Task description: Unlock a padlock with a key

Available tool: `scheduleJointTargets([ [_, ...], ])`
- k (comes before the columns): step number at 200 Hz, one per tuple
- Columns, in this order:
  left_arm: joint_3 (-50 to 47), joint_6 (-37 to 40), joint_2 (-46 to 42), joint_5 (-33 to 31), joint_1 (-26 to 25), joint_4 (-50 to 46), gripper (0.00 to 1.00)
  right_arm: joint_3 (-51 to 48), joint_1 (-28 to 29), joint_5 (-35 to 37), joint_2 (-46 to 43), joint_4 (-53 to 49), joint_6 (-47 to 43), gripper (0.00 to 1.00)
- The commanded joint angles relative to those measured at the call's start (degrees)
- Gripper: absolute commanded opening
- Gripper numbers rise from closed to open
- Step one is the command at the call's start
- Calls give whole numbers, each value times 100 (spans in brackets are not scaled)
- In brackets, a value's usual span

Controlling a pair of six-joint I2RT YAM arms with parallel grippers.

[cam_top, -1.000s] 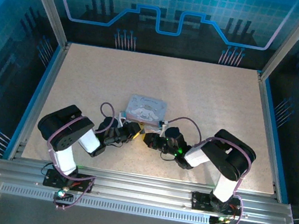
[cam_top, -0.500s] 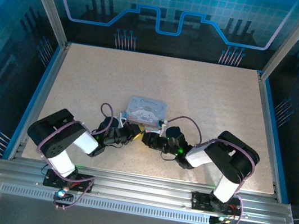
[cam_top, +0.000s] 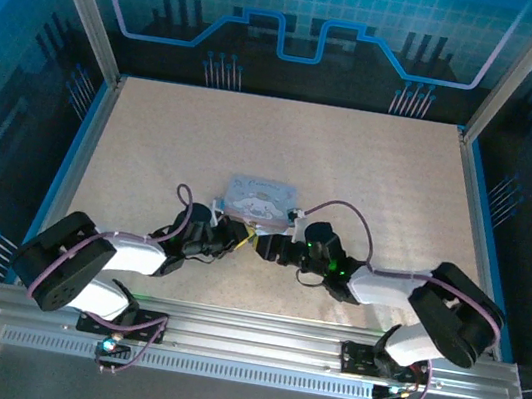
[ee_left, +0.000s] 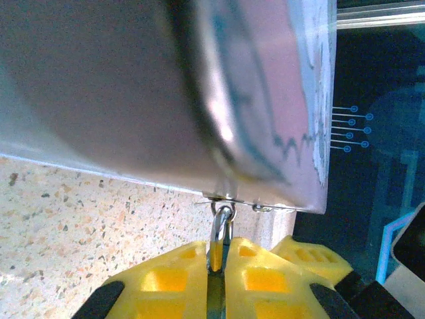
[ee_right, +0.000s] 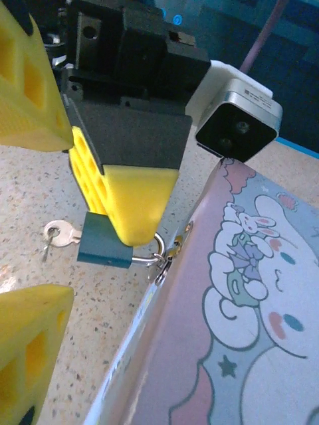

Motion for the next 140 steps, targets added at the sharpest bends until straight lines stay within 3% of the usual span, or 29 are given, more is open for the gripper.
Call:
scheduleJointTargets([
  [1, 222, 178, -298, -10, -30, -475, 11, 120, -42, 366, -482, -1042, -939, 61],
  [35, 362, -14, -424, -55, -29, -939, 7, 250, -16, 827, -1287, -1841, -2132, 90],
  [51, 452, -96, -446, -63, -33, -1153, 4, 325, 11, 935, -1590, -2138, -2747, 99],
  [97, 806, -353, -625, -216, -32, -2224, 0, 578, 97, 1189, -1931, -2630, -4427, 100],
  [140, 968, -815, -870, -272, -32, -2883, 0, 394, 551, 1740, -1772, -2250, -6363, 100],
])
